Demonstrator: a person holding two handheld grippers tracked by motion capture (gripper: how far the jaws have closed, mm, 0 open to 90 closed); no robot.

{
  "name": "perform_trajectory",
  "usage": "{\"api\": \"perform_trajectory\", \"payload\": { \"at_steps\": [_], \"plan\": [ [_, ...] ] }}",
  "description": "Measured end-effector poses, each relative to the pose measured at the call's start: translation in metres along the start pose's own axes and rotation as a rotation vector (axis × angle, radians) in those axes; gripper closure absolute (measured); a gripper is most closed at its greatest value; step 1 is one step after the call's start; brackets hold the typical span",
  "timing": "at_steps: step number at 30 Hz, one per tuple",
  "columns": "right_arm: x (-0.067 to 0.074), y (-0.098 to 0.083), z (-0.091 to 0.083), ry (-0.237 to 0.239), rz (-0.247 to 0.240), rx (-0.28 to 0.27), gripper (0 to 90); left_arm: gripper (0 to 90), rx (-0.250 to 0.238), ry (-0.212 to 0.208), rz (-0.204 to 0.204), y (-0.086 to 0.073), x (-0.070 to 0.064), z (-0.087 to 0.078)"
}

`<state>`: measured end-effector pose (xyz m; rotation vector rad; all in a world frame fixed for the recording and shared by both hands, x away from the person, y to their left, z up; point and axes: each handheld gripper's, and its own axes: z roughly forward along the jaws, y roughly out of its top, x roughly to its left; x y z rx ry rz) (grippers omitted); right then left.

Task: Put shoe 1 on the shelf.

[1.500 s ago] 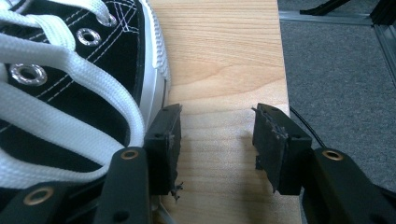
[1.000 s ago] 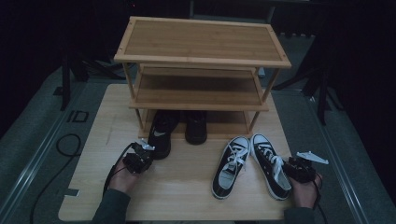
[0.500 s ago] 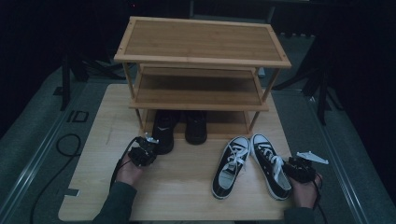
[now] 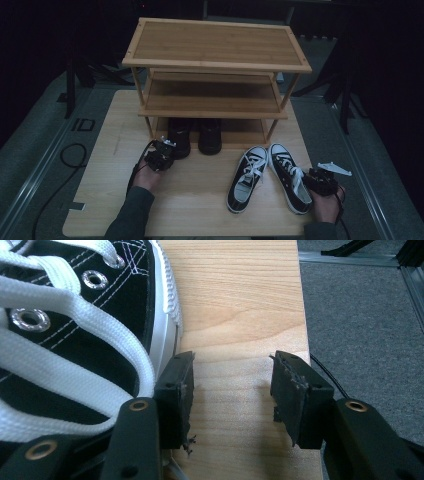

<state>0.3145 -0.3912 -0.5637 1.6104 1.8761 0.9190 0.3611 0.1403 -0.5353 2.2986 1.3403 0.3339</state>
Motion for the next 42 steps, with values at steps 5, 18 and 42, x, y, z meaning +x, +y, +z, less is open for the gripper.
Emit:
{"api": "perform_trajectory", "payload": {
  "at_steps": [5, 18, 42],
  "plan": [
    [0.000, 0.000, 0.000, 0.000, 0.001, 0.000, 51.3, 90.0, 0.012, -0.008, 0.011, 0.010, -0.003, 0.006],
    [0.000, 0.000, 0.000, 0.001, -0.002, 0.000, 51.3, 90.0, 0.027, -0.019, 0.040, 0.024, -0.013, 0.014],
    [0.000, 0.000, 0.000, 0.002, -0.002, 0.000, 51.3, 89.9, 0.017, -0.021, 0.136, 0.037, -0.037, 0.006]
  ]
}}
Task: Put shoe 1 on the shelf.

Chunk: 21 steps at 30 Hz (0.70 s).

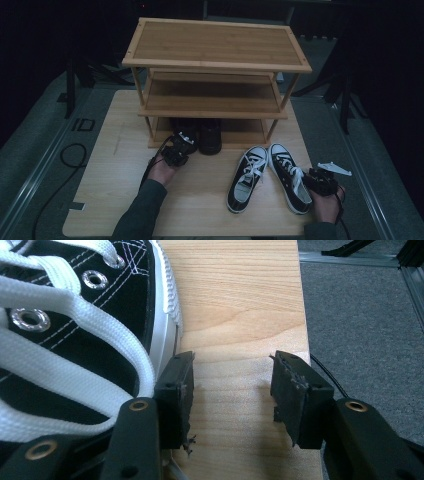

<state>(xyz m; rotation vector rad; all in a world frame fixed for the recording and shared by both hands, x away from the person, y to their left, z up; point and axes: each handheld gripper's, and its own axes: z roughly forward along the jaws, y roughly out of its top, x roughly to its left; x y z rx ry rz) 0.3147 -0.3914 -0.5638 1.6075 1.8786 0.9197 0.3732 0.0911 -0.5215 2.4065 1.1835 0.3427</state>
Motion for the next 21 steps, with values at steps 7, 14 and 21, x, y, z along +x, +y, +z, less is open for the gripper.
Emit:
{"api": "perform_trajectory", "payload": {
  "at_steps": [7, 14, 21],
  "plan": [
    [0.000, 0.000, 0.000, 0.001, 0.001, 0.001, 51.3, 89.7, -0.003, -0.021, 0.047, 0.007, -0.015, 0.000],
    [0.000, 0.000, 0.000, 0.001, 0.001, 0.001, 51.3, 89.1, -0.002, -0.035, 0.072, 0.008, -0.022, 0.000],
    [0.000, 0.000, 0.000, 0.001, 0.001, 0.001, 51.3, 88.4, -0.004, -0.066, 0.111, 0.009, -0.036, 0.000]
  ]
}}
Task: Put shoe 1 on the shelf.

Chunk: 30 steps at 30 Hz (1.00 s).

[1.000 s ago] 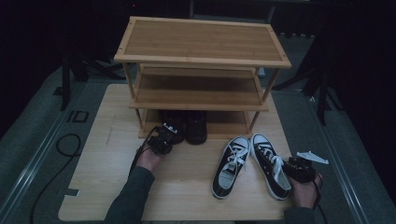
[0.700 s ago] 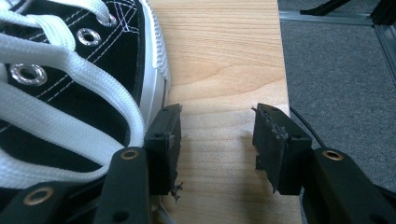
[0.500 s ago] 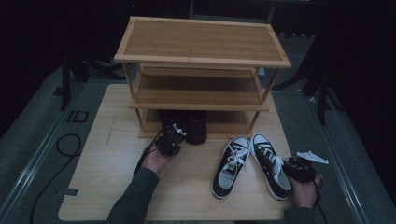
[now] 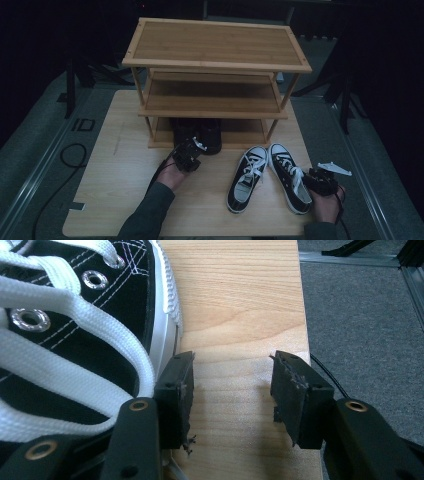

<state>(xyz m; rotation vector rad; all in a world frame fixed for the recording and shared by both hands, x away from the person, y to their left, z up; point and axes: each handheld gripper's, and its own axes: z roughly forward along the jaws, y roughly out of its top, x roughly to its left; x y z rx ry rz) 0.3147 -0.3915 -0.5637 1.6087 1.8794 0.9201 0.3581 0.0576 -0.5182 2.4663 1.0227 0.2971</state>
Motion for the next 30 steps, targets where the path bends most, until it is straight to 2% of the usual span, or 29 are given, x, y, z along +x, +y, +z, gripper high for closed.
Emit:
{"api": "perform_trajectory", "payload": {
  "at_steps": [7, 13, 16, 21, 27, 30],
  "plan": [
    [0.000, 0.000, 0.000, 0.000, 0.000, 0.000, 51.2, 88.4, -0.004, -0.031, 0.034, 0.003, -0.016, 0.002],
    [0.000, 0.000, 0.000, 0.001, -0.006, 0.000, 51.3, 88.1, -0.001, -0.044, 0.061, 0.004, -0.024, 0.003],
    [-0.001, 0.001, 0.000, 0.002, -0.011, 0.005, 51.2, 87.1, 0.005, -0.046, 0.076, 0.002, -0.025, 0.000],
    [0.000, 0.005, -0.005, 0.016, -0.017, 0.011, 51.1, 85.8, 0.003, -0.043, 0.069, -0.002, -0.021, -0.006],
    [0.002, 0.015, -0.011, 0.031, -0.067, 0.034, 52.2, 82.4, 0.002, -0.045, 0.060, -0.011, -0.015, -0.010],
    [0.005, 0.024, -0.015, 0.037, -0.128, 0.059, 52.4, 80.4, 0.002, -0.045, 0.057, -0.016, -0.012, -0.011]
  ]
}}
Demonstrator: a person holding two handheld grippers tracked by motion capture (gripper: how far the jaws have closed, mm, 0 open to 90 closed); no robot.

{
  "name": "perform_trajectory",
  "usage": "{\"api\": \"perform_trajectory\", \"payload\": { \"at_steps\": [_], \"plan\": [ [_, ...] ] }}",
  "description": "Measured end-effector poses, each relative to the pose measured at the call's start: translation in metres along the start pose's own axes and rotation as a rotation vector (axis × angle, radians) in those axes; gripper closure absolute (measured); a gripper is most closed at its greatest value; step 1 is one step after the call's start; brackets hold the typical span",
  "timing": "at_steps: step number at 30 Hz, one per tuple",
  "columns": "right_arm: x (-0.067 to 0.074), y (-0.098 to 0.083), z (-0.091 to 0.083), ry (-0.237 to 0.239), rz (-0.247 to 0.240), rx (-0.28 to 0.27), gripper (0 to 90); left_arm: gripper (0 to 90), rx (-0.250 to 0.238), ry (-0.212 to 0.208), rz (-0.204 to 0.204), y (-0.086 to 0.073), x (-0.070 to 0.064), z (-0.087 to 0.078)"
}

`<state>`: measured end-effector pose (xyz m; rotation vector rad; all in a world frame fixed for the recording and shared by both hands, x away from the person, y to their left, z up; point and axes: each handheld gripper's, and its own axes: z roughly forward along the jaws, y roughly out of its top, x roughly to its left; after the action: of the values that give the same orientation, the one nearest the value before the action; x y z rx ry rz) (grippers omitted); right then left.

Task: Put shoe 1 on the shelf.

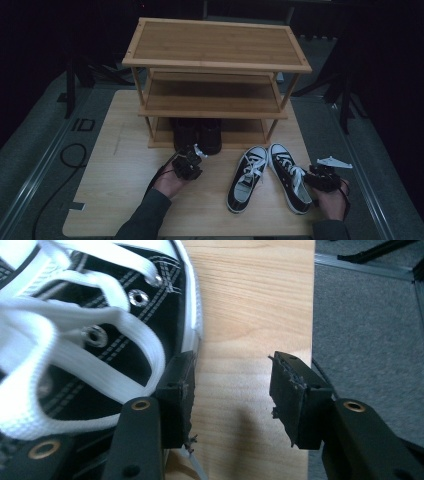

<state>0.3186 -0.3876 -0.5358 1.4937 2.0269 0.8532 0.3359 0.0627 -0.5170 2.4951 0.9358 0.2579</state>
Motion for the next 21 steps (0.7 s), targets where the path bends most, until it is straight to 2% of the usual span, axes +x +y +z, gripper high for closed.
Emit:
{"api": "perform_trajectory", "payload": {
  "at_steps": [6, 15, 19, 21],
  "plan": [
    [0.004, 0.017, -0.004, 0.004, -0.089, 0.030, 52.4, 74.7, -0.007, 0.001, -0.024, -0.009, 0.008, -0.004],
    [0.007, 0.035, -0.014, 0.048, -0.122, 0.024, 52.0, 69.6, -0.029, -0.011, -0.045, -0.017, 0.015, -0.009],
    [0.010, 0.039, -0.018, 0.053, -0.137, 0.023, 51.7, 68.5, -0.034, -0.014, -0.046, -0.019, 0.014, -0.009],
    [0.013, 0.043, -0.024, 0.039, -0.151, 0.018, 51.3, 68.2, -0.023, -0.009, -0.039, -0.020, 0.015, -0.009]
  ]
}}
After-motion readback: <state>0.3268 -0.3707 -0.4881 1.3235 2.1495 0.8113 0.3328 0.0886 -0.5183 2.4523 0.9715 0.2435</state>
